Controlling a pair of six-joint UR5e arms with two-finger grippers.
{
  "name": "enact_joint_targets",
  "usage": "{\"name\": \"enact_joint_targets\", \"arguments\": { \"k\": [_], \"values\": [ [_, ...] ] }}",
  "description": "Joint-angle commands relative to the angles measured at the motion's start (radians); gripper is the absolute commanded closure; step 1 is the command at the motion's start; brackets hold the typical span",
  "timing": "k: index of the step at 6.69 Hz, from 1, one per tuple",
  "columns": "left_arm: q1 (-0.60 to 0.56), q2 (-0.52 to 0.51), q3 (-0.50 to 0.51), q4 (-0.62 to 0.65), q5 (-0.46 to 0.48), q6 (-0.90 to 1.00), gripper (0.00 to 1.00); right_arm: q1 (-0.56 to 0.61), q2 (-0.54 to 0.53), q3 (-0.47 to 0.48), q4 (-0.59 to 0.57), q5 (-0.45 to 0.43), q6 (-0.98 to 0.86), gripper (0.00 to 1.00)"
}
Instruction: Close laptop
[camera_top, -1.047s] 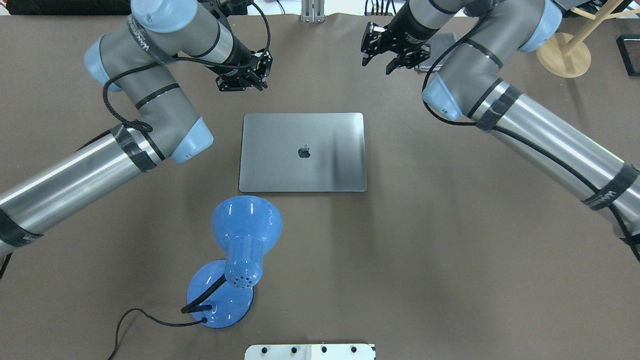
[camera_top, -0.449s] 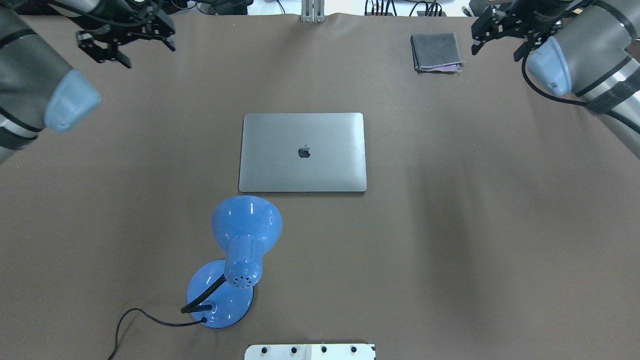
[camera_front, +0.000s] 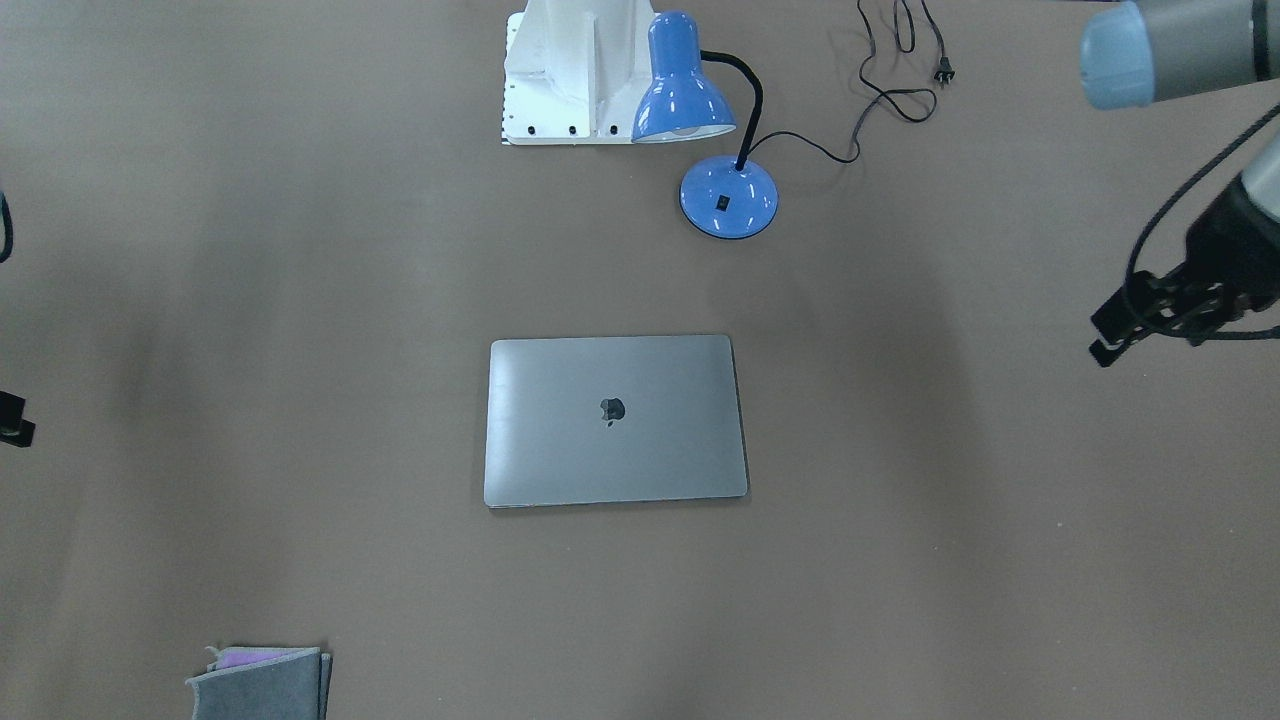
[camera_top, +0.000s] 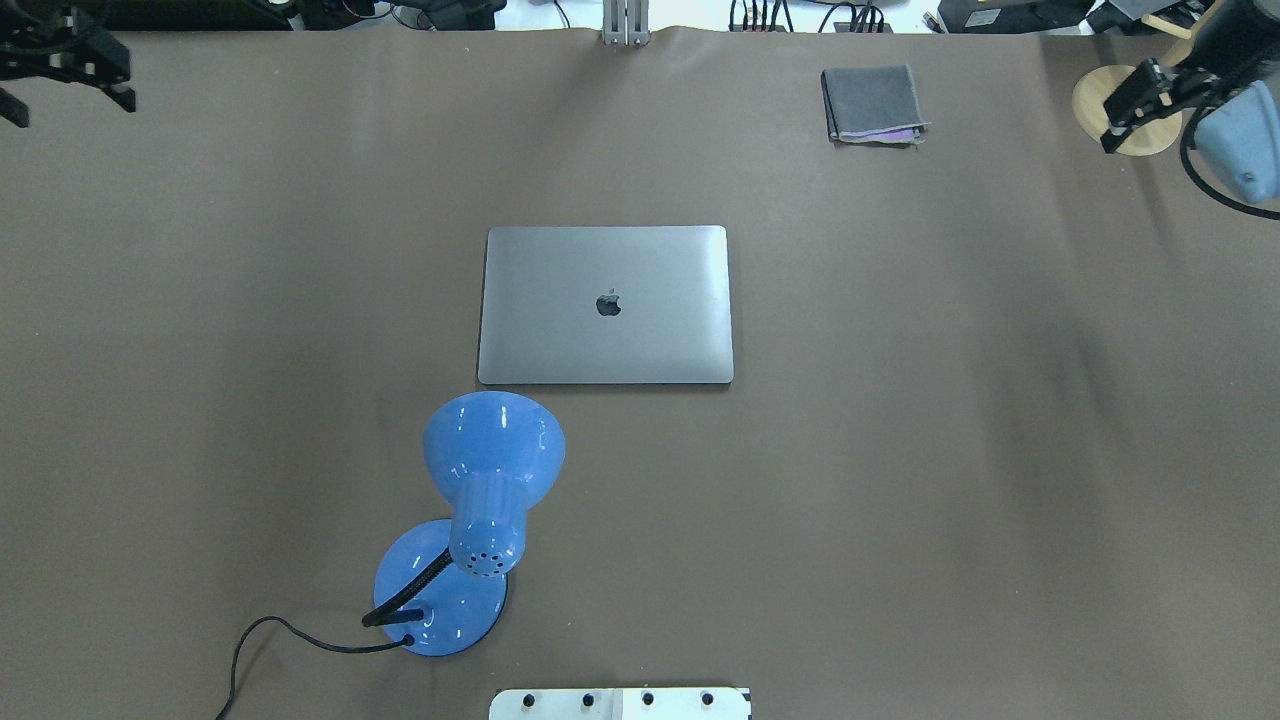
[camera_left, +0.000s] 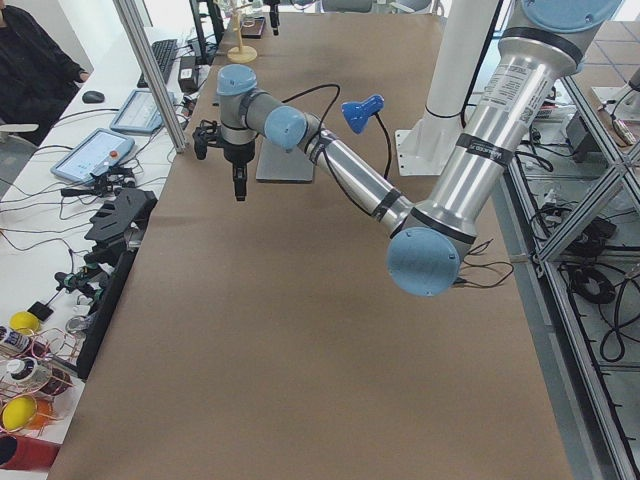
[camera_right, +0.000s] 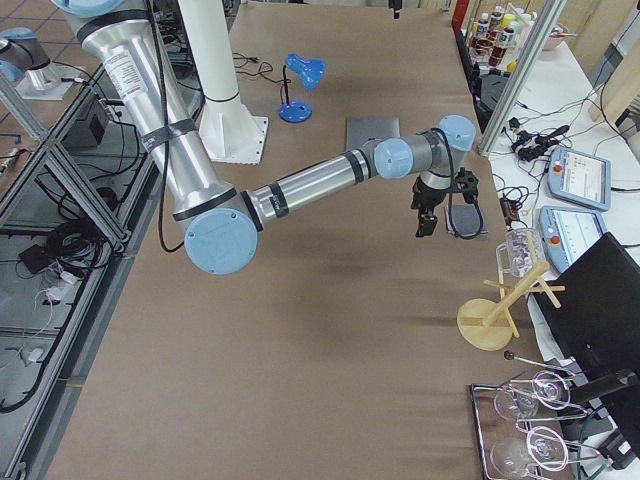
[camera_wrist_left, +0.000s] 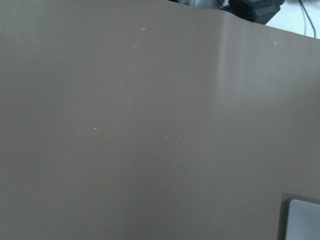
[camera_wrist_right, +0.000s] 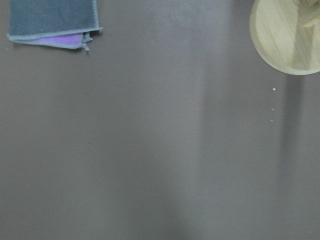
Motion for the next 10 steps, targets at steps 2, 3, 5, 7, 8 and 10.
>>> {"name": "enact_joint_targets", "arguments": {
  "k": [2,3,5,7,8,10],
  "values": [
    [-0.183,0.126,0.11,-0.002,-0.105,0.393,0.02,0.144,-0.212,0.005,0.01,0.021,-0.338,0.0],
    [-0.217,0.158,0.135,-0.002,-0.105,0.479,0.02,0.143,-0.215,-0.019,0.082,-0.007,-0.316,0.0],
    [-0.243,0.201,0.136,-0.016,-0.105,0.517,0.02,0.144,-0.218,0.006,0.098,-0.071,-0.294,0.0],
    [-0.242,0.269,0.132,-0.077,-0.106,0.523,0.02,0.143,-0.24,0.006,0.096,-0.088,-0.292,0.0],
    [-0.242,0.27,0.139,-0.077,-0.106,0.523,0.02,0.143,-0.24,-0.002,0.096,-0.084,-0.303,0.0],
    [-0.242,0.307,0.147,-0.085,-0.106,0.523,0.02,0.144,-0.252,-0.004,0.095,-0.079,-0.292,0.0]
  ]
}}
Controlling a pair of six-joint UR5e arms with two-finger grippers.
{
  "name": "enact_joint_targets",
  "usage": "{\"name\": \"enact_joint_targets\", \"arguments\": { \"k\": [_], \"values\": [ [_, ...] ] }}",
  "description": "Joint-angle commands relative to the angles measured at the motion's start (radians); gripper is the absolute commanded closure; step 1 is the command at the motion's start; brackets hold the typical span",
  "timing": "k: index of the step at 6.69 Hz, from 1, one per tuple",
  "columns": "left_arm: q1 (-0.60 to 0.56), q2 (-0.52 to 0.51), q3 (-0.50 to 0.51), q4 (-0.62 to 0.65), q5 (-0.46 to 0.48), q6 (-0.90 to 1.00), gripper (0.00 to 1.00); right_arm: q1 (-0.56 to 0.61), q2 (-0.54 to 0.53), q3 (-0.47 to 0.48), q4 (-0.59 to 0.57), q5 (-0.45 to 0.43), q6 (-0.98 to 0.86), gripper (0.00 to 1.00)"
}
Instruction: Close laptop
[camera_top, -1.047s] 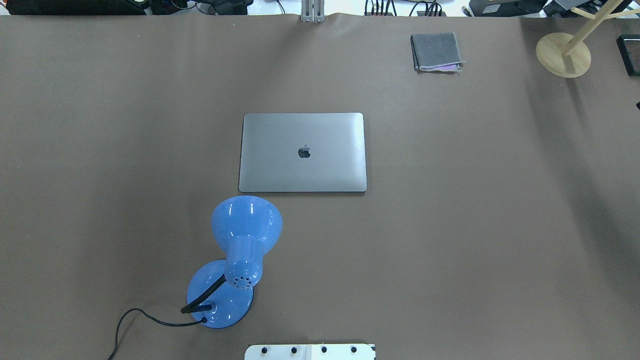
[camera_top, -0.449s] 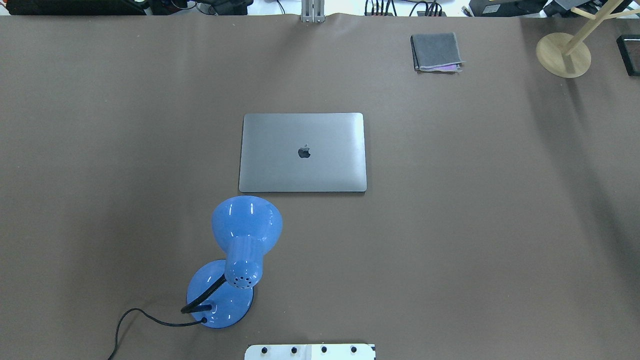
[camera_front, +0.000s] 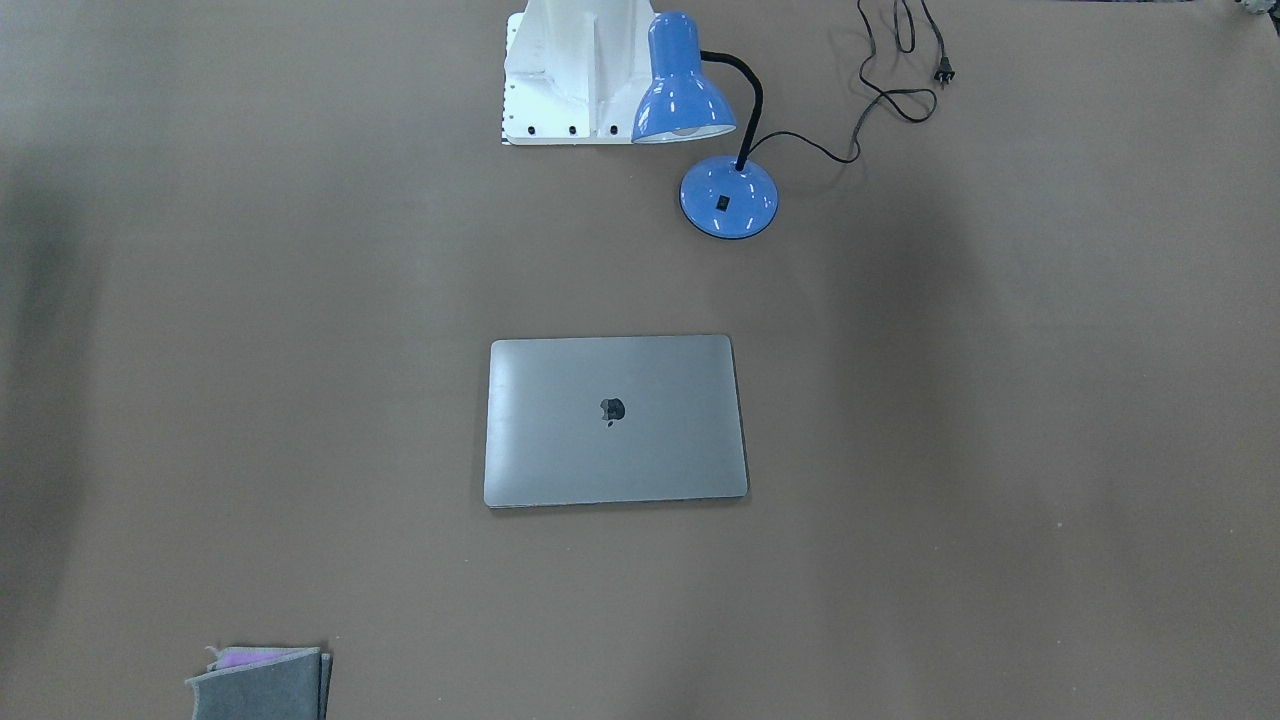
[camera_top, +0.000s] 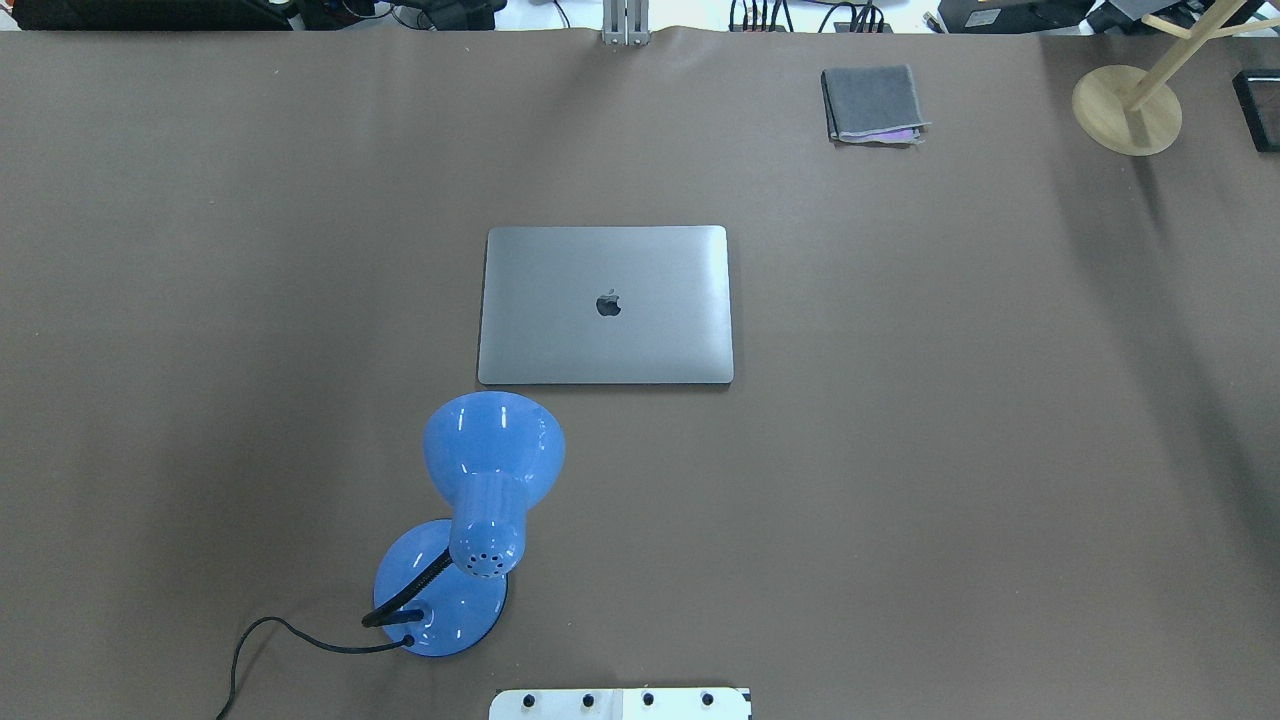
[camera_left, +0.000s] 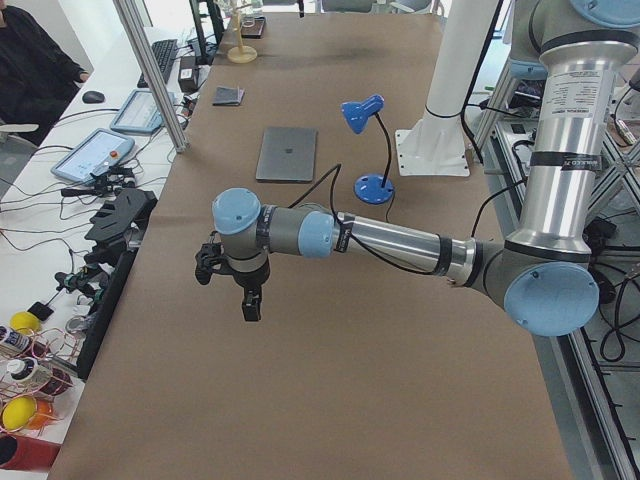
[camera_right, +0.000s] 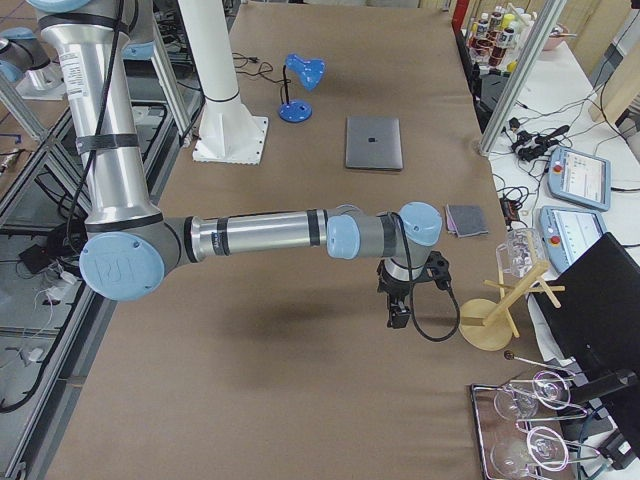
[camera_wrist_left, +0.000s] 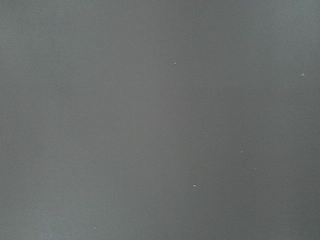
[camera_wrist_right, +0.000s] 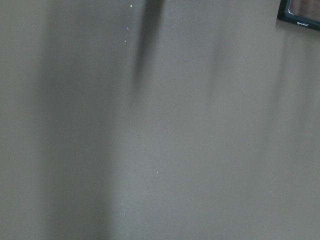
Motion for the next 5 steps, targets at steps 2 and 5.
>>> {"name": "enact_joint_targets", "arguments": {
  "k": [2,5],
  "values": [
    [-0.002,0.019,0.033,-0.006,0.001,0.0,0.02,0.001,-0.02,0.0,-0.005,0.012,0.008,0.0],
    [-0.002,0.043,0.037,-0.012,0.001,-0.002,0.02,0.02,-0.021,0.0,-0.011,0.04,0.009,0.0]
  ]
}}
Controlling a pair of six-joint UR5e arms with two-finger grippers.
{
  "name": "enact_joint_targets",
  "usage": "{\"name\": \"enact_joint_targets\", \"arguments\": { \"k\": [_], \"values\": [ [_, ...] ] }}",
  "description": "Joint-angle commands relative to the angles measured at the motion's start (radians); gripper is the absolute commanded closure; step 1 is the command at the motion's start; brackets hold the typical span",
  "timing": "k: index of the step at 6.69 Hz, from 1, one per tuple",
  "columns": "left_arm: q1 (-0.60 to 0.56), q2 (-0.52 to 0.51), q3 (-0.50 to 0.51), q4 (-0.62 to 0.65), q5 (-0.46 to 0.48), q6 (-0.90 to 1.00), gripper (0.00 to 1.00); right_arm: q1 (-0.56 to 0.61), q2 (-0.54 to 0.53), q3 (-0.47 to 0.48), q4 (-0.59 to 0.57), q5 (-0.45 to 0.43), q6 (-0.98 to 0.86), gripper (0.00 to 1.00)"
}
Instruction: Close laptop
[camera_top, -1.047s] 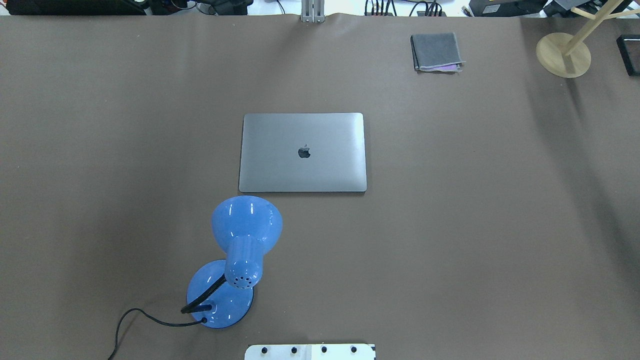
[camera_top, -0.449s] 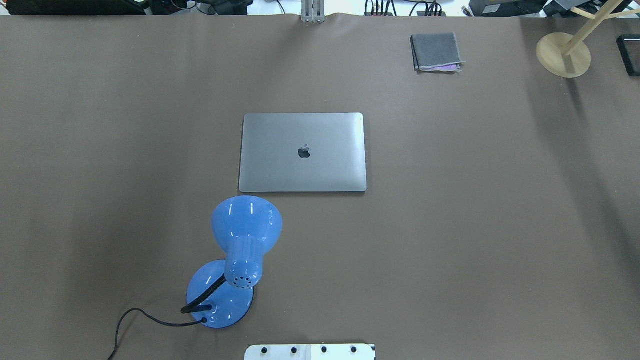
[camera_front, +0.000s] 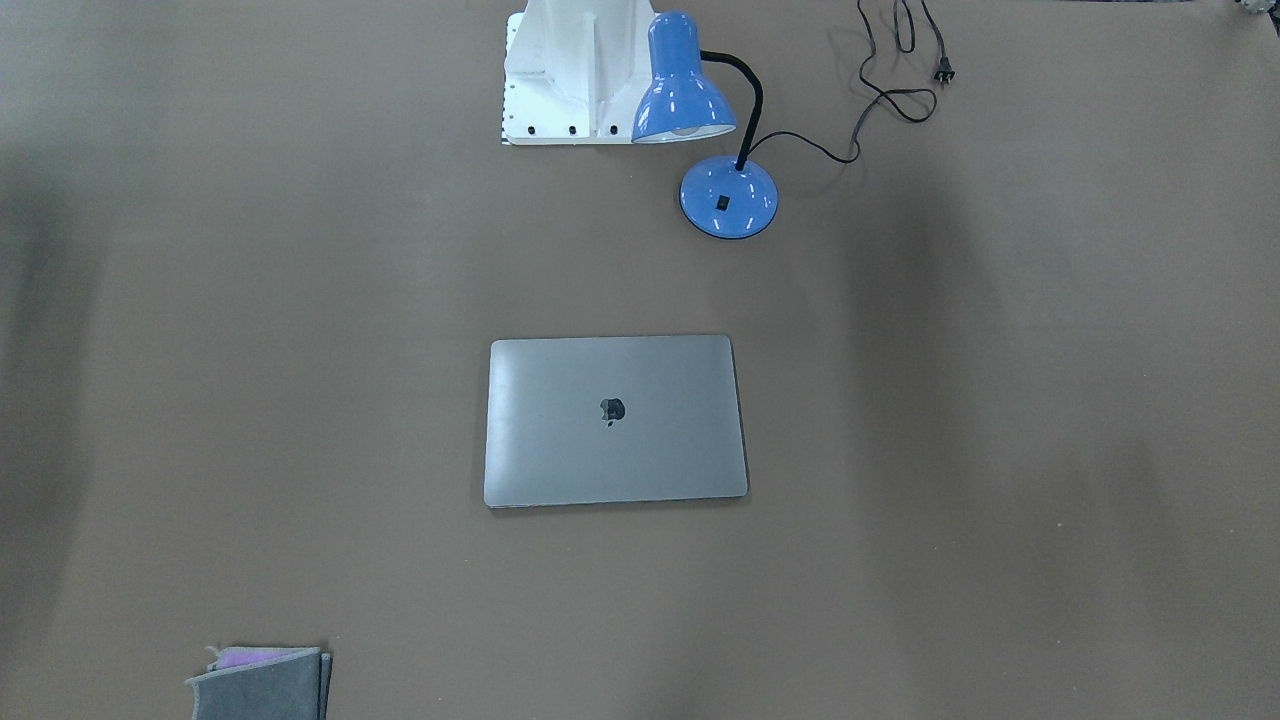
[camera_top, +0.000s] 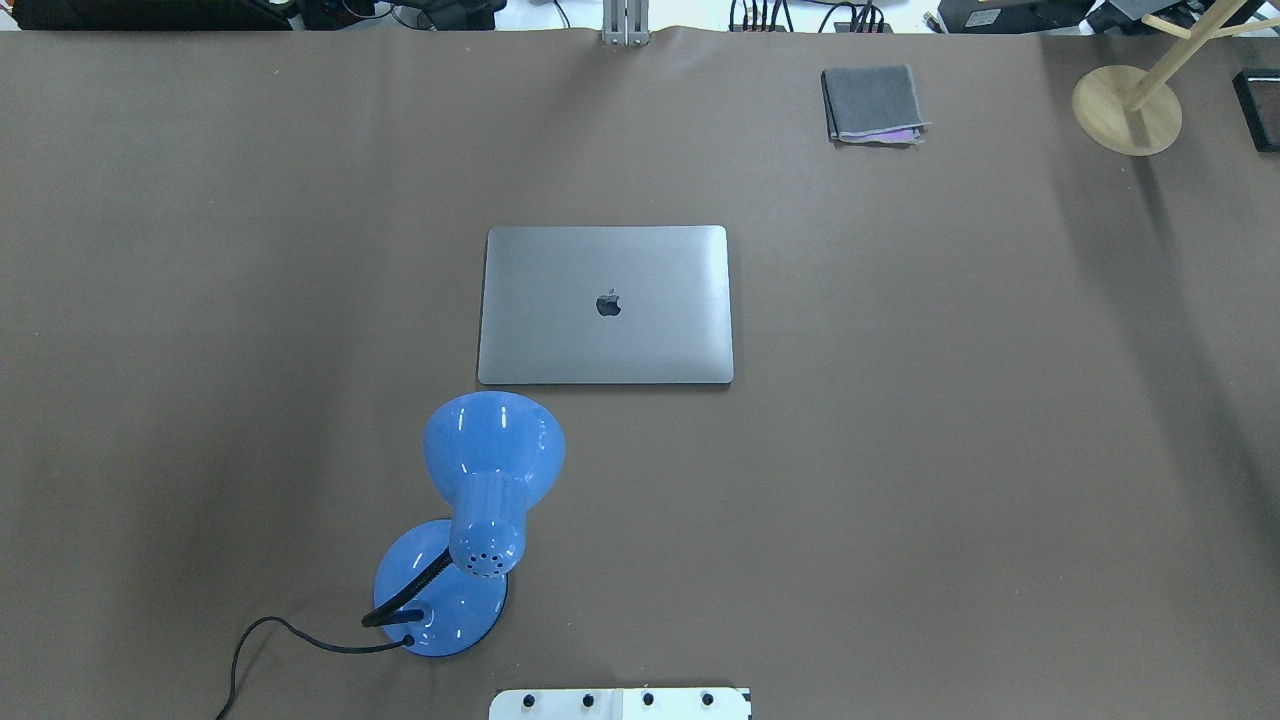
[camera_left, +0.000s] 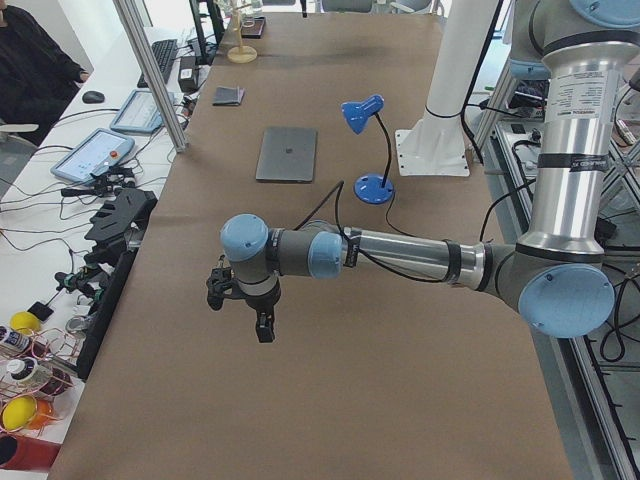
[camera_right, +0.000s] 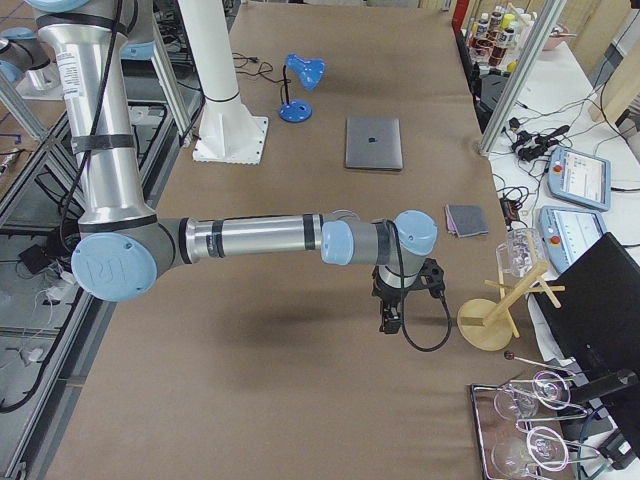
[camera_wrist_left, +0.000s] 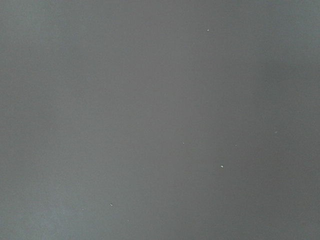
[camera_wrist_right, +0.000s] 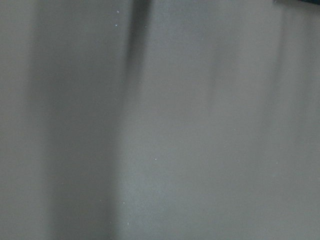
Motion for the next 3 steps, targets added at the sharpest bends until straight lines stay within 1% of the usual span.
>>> {"name": "enact_joint_targets", "arguments": {
  "k": [1,3],
  "values": [
    [0.0,0.004,0.001,-0.001,0.0,-0.003,0.02,0.008,0.001,0.0,-0.001,0.012,0.002,0.0],
    [0.0,0.004,0.001,-0.001,0.0,-0.001,0.02,0.008,0.007,0.0,-0.001,0.009,0.001,0.0]
  ]
}}
